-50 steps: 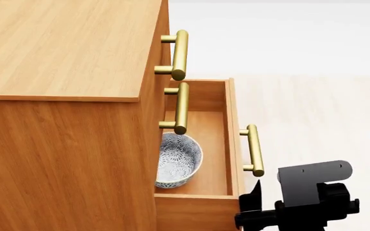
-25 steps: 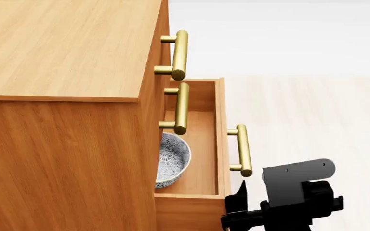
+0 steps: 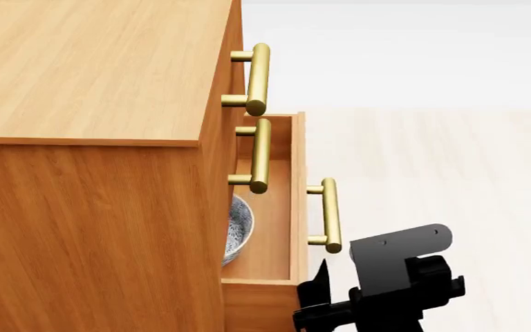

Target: Put the bowl in the bottom drawer of the cabinet and close it.

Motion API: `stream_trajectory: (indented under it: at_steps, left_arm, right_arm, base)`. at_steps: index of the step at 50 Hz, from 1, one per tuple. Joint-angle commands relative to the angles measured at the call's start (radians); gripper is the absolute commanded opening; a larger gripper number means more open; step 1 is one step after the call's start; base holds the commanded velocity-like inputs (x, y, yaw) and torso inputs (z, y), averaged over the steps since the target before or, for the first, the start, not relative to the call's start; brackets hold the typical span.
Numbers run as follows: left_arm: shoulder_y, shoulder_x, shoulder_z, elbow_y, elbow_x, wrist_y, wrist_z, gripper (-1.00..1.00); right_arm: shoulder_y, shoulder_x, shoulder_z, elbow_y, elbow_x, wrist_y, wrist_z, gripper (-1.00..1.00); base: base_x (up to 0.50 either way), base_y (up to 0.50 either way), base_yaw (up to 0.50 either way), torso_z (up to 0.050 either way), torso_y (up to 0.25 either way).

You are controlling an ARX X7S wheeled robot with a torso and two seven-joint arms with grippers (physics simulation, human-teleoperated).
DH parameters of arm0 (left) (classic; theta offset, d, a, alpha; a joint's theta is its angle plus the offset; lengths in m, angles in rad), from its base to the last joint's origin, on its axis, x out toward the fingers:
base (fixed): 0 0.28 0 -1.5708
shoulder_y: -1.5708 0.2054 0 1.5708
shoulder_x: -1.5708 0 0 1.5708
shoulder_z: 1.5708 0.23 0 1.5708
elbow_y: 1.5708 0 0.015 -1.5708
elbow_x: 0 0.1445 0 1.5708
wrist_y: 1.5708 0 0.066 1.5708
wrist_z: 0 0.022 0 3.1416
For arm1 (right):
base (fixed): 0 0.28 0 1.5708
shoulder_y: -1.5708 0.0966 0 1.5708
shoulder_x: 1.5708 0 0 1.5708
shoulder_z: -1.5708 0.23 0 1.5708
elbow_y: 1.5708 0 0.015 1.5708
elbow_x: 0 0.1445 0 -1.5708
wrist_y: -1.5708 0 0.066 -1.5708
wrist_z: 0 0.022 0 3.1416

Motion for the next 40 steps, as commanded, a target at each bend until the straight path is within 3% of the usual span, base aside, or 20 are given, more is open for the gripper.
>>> stream_trajectory:
  at_steps: [1,40]
  left_arm:
    - [0.001,-0.002,0.001,0.005,-0.002,-0.002,-0.003,1.0]
    - [-0.001,-0.006,0.004,0.002,-0.008,0.005,-0.002,1.0]
  right_arm:
    - [0.004,-0.013,-0.029,-0.011,0.024,0.002,-0.006,1.0]
    - [-0.022,-0.035,-0.133,-0.051,0.038,-0.01,0.003,1.0]
  base:
    - [0.0,0.0,0.0,0.0,0.0]
    - [0.0,0.0,0.0,0.0,0.0]
